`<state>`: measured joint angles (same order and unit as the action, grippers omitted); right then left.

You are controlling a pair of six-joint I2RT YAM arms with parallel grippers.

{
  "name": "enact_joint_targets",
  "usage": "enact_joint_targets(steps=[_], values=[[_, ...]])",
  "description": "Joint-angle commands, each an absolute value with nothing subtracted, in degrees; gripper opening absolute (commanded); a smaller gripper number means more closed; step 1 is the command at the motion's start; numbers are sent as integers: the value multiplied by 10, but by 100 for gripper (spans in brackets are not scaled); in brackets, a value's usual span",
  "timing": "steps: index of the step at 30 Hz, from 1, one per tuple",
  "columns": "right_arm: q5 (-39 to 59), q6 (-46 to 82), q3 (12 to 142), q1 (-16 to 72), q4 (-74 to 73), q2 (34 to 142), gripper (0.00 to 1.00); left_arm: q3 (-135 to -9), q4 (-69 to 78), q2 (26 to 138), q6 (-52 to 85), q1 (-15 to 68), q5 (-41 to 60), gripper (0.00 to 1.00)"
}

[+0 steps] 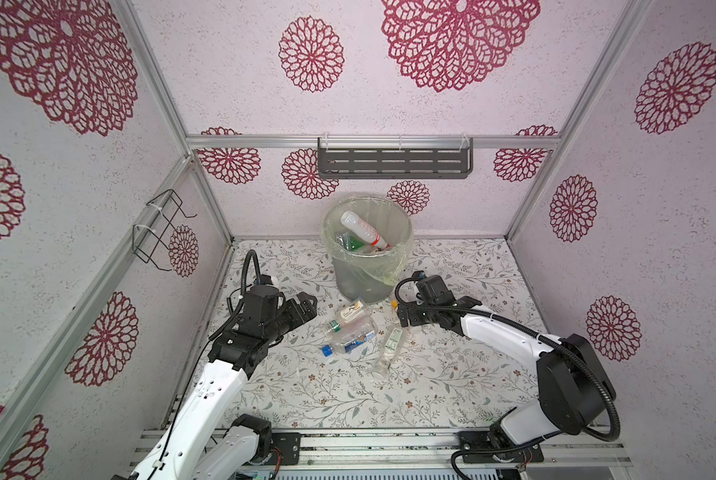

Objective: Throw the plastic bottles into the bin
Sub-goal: 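Close the right gripper around the yellow-labelled clear bottle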

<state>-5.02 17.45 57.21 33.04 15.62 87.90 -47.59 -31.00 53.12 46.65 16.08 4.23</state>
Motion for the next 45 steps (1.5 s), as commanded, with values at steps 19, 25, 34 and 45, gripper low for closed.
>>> enact_joint_targets(steps=[19, 25, 34, 45], values=[[-70, 166, 612, 323, 105, 975, 96, -421, -329, 497, 477, 157, -27, 97], [-69, 189, 609, 318, 91, 990, 92, -413, -335, 492, 475, 157, -35, 97], [-64, 199, 610, 316, 78, 1006, 83, -396, -330, 490, 479, 157, -39, 97], [-84, 198, 602, 314, 69, 1016, 73, -389, -327, 494, 477, 157, -42, 97]])
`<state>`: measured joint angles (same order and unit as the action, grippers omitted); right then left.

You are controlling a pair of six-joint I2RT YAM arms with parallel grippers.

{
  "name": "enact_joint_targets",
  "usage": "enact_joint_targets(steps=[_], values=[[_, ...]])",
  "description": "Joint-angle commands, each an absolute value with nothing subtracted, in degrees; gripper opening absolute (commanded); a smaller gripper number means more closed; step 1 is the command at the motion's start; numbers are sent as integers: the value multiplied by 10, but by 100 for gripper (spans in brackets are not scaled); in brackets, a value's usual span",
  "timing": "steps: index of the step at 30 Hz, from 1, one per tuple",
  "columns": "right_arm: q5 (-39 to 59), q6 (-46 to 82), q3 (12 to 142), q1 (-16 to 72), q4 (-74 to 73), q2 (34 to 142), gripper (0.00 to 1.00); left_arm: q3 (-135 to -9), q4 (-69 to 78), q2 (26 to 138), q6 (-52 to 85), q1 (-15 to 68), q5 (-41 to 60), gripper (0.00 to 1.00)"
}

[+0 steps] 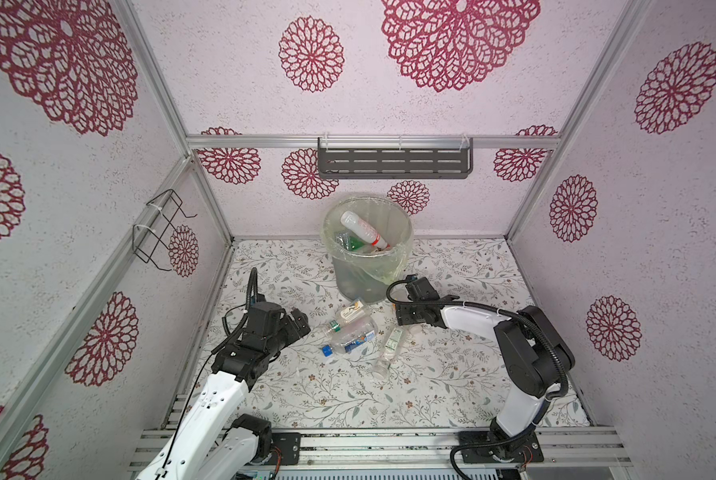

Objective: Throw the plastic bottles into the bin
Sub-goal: 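Close the right gripper around the yellow-labelled clear bottle, then lift the yellow-labelled bottle with the right gripper toward the bin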

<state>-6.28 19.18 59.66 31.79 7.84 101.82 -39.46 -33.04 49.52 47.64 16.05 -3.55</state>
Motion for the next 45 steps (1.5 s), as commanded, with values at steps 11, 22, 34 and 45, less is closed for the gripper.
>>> enact_joint_targets(steps=[11, 22, 34, 45], values=[[-96, 206, 579, 312, 66, 990, 62, -386, -325, 493, 481, 157, -42, 97], [-93, 221, 550, 305, 71, 940, 62, -377, -296, 503, 495, 157, -36, 97], [-75, 296, 484, 300, 41, 852, 62, -403, -291, 518, 484, 157, -25, 97], [-27, 370, 416, 299, -5, 750, 61, -425, -313, 513, 457, 157, -51, 97]])
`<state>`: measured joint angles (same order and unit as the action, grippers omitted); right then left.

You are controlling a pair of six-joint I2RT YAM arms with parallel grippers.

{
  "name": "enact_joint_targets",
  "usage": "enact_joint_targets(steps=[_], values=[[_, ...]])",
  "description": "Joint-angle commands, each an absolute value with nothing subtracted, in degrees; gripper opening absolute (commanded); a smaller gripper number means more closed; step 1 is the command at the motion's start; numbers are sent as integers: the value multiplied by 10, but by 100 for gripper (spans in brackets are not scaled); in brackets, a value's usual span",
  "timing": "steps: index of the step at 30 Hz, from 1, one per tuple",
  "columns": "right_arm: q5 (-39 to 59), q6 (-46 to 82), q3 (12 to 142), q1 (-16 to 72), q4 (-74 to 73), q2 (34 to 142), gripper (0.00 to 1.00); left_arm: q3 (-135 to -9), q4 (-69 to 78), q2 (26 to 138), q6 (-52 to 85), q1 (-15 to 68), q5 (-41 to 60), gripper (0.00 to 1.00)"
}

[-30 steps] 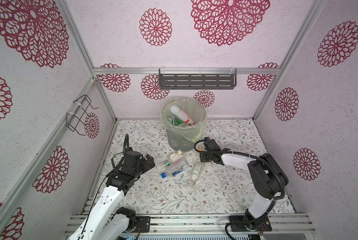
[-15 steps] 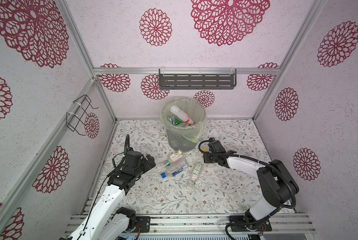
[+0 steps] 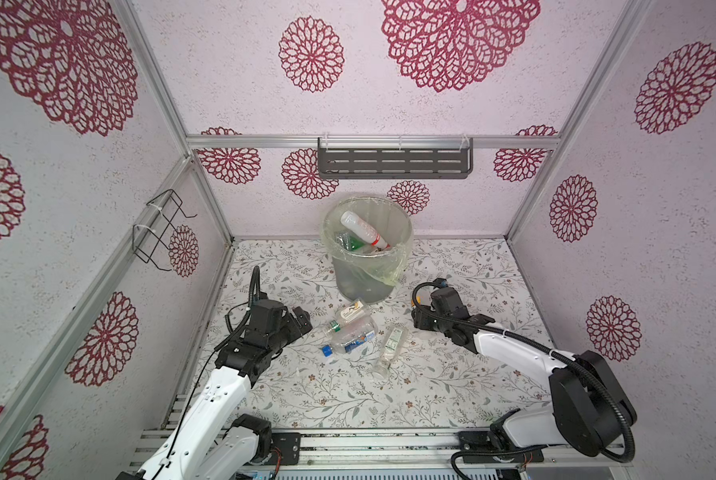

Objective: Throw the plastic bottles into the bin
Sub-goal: 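Lift the yellow-labelled bottle with the right gripper toward the bin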

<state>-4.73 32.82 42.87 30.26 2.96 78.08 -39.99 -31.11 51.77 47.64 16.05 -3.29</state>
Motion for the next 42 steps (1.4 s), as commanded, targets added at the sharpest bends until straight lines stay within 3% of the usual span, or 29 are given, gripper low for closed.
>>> enact_joint_targets(steps=[1, 15, 42], values=[[-21, 379, 405, 299, -16, 738, 60, -428, -317, 513, 455, 157, -53, 97], [-22, 438, 366, 299, -18, 600, 58, -432, -311, 517, 449, 157, -35, 97], [9, 440, 457, 299, -20, 544, 56, -417, -302, 501, 466, 157, -43, 97]])
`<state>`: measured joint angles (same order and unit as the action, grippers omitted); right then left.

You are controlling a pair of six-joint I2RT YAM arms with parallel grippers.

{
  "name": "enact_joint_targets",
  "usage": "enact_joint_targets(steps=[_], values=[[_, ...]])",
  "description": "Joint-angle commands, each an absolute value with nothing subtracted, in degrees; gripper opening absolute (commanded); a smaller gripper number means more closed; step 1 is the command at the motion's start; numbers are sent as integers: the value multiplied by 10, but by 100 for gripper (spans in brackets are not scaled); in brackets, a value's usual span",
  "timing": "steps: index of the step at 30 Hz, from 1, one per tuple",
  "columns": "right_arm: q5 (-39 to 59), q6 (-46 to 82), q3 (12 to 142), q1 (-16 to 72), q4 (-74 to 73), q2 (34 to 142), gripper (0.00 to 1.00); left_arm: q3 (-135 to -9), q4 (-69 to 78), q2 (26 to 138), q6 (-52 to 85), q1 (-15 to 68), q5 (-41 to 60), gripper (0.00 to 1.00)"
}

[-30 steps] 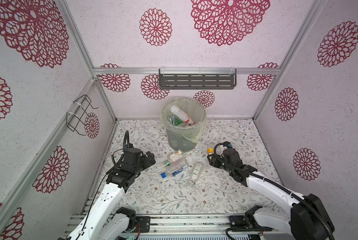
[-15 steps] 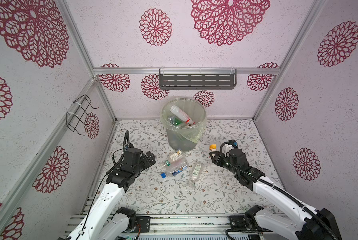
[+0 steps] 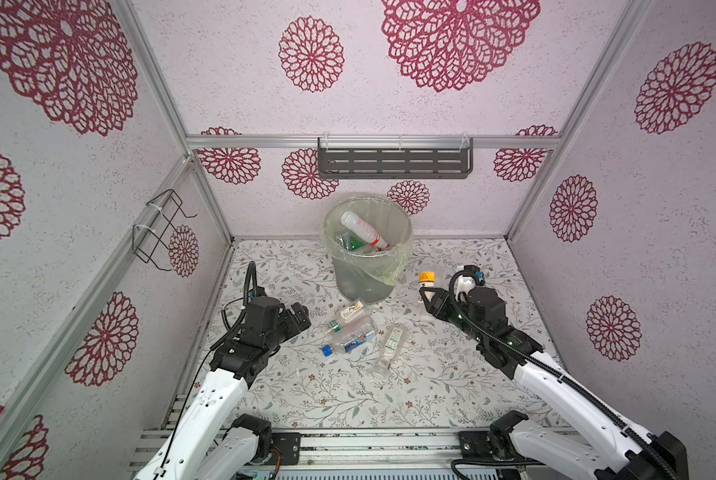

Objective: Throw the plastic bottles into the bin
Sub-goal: 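Lift the yellow-labelled bottle with the right gripper toward the bin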

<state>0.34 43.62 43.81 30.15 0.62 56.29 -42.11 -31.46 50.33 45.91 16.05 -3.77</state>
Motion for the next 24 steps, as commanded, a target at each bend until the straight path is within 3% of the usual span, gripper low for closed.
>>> enact_joint_targets(steps=[1, 16, 24], values=[[7, 440, 459, 299, -24, 543, 56, -415, -297, 501, 468, 157, -39, 97], [13, 427, 534, 299, -51, 577, 55, -398, -291, 512, 471, 156, -30, 97], [7, 442, 493, 299, -71, 544, 55, -378, -290, 507, 477, 156, -27, 97]])
